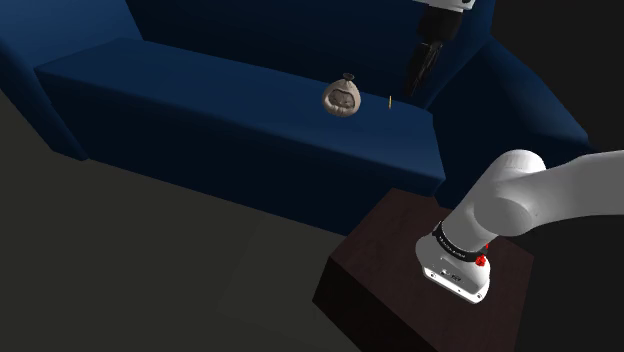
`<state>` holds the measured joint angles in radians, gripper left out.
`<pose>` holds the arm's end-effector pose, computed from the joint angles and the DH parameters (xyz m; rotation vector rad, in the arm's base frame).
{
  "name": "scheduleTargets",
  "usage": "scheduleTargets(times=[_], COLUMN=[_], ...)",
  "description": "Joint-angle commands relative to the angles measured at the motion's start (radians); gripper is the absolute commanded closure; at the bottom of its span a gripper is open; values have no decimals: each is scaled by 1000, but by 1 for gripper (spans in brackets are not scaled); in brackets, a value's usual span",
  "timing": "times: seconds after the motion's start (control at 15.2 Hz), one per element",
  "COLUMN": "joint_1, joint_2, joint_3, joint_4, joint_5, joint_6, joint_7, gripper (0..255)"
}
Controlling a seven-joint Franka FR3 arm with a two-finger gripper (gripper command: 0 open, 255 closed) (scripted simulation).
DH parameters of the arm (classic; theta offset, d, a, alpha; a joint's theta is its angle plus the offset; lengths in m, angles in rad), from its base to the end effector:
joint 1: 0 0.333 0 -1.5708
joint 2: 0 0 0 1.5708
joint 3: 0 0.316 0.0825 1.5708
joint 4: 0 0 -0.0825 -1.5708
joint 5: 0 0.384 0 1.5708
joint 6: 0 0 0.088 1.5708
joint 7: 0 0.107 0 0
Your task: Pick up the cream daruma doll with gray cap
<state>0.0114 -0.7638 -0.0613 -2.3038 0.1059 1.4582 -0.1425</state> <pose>0.3014 -0.0089 0.5994 -2.9799 -0.1774 0.1036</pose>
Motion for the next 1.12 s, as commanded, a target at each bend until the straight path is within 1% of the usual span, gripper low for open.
scheduleTargets(times=[0.0,0.53,0.79,1.06], joint_1=[0,-22,-30,-38], joint_2=[0,242,375,516], joint_3=[0,-99,-145,-188], joint_4=[0,90,165,259], joint_5=[0,-64,-76,-72], joint_6=[0,142,197,240], joint_7=[0,-128,-189,-252], gripper=[0,0,0,0])
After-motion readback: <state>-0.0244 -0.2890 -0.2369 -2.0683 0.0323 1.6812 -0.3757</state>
